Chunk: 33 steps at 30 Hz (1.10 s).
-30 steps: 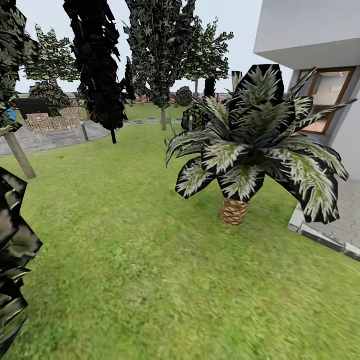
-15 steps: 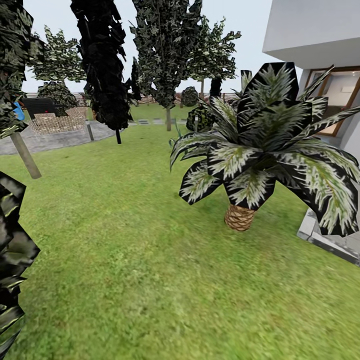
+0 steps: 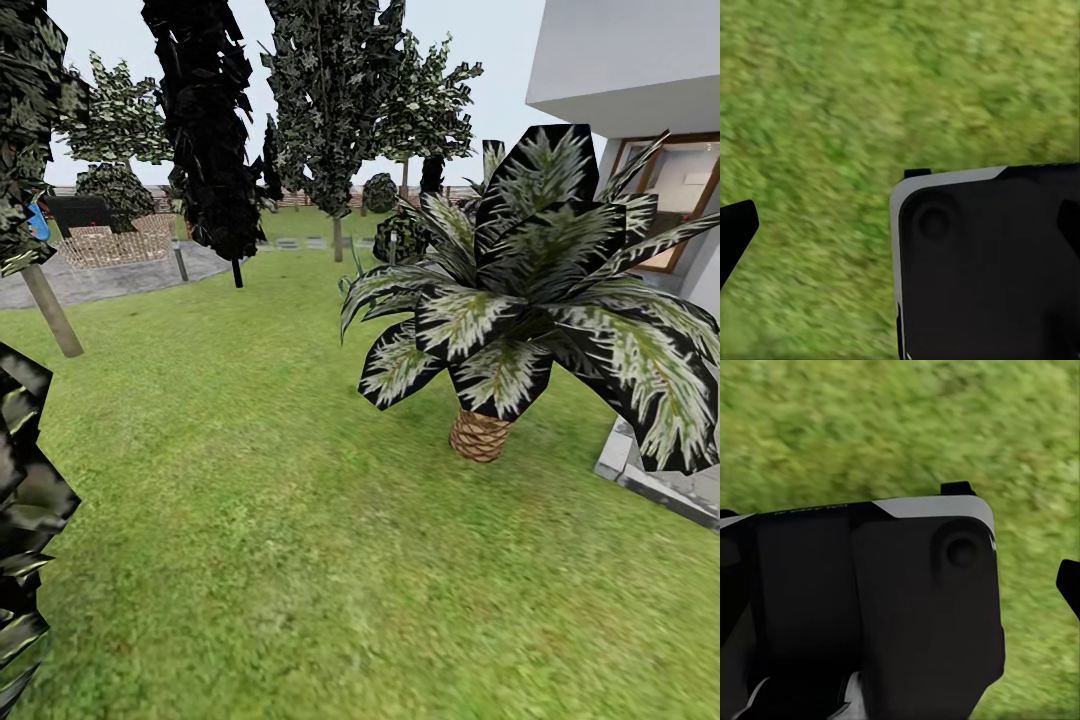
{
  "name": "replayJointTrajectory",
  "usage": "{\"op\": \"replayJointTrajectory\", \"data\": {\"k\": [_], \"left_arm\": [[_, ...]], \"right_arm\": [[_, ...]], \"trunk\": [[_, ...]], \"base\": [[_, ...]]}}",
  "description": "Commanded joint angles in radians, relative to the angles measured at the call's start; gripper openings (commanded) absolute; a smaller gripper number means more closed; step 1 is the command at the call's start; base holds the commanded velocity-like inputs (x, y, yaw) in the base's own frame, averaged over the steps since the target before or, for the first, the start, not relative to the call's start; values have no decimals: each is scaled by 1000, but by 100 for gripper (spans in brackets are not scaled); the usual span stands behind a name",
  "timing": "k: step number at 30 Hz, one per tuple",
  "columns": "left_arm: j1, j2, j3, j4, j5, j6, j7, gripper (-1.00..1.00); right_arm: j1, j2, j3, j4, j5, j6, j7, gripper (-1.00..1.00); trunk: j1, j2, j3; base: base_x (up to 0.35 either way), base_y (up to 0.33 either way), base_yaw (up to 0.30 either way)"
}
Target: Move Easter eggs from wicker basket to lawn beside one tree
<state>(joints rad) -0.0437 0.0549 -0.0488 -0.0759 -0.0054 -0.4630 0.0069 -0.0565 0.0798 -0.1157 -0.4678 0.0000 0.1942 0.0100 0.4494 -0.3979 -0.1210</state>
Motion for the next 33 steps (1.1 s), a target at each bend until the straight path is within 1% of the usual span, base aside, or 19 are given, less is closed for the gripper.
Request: {"op": "replayJointTrajectory", "data": {"k": [1,8,12,33], "left_arm": [[-1,0,-4,1,0,-3,1,100],[-1,0,-4,1,0,-3,1,100],[-1,0,-4,1,0,-3,1,100],[-1,0,-4,0,1,-3,1,100]], "right_arm": [[0,1,-6,-1,-1,5,1,100],[0,1,-7,4,-3,7,2,100],[0,0,-5,5,-3,9,2,100],[0,0,-4,6,-3,10,4,100]], "trunk": [[1,-2,-2],[1,-2,-2],[1,-2,1],[1,-2,24]], "base": [[0,0,0],[0,0,-5],[0,0,-112],[10,14,-201]]}}
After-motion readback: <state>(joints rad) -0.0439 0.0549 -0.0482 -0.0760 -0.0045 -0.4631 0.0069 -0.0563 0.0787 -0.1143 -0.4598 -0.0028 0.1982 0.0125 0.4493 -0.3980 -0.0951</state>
